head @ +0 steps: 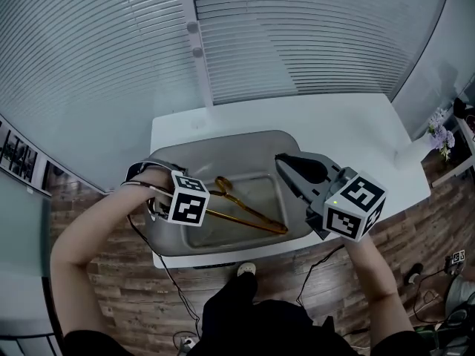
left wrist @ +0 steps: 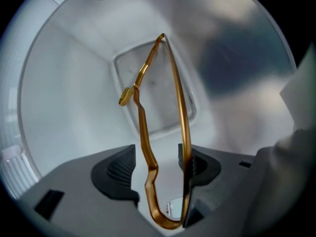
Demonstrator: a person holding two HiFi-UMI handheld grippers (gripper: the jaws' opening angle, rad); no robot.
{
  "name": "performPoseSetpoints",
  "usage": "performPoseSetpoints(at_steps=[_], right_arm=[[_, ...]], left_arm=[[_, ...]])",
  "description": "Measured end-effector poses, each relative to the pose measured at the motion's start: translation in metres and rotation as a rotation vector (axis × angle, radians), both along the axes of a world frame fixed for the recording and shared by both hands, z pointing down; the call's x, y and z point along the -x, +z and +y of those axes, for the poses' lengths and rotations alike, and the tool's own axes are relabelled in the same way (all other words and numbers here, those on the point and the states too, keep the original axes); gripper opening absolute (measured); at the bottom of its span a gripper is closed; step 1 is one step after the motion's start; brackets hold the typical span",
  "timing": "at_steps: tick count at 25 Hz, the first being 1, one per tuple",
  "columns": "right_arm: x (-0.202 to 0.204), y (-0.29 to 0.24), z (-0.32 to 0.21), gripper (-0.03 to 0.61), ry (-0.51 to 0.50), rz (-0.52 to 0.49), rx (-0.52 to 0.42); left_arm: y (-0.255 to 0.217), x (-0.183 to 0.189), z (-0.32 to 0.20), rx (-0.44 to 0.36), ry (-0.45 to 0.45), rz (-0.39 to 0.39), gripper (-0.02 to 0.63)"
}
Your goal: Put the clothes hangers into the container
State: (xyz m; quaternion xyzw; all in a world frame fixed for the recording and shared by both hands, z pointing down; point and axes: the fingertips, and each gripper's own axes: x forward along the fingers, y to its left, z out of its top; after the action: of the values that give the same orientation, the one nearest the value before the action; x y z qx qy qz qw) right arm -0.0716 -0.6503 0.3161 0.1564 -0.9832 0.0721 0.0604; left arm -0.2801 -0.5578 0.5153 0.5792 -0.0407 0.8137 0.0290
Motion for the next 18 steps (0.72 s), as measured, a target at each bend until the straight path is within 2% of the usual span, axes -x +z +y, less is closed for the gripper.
performPoseSetpoints(at_steps=[3,5,10,18], right_arm=[[-0.001,-0.002,0.0,0.028,0.006,-0.016,0.002],[-0.002,-0.003,0.0,0.028,0.007,-0.023,-0.001],[-0.004,-0.002,0.0,0.028,0.006,-0.03,-0.003],[-0.009,-0.001,0.002,0.028,0.011,-0.034,-0.006]], left_arm=[[-0.008,-0.001,0.008,0.077,-0.06,0.048,0.324],[-0.015,-0.002,0.01,0.097,-0.089,0.074,0.345],[-0.032,-0.006,0.01,0.083,-0.113,0.098,0.351],[-0.06,-0.004,0.0,-0.005,-0.167,0.139,0.354]])
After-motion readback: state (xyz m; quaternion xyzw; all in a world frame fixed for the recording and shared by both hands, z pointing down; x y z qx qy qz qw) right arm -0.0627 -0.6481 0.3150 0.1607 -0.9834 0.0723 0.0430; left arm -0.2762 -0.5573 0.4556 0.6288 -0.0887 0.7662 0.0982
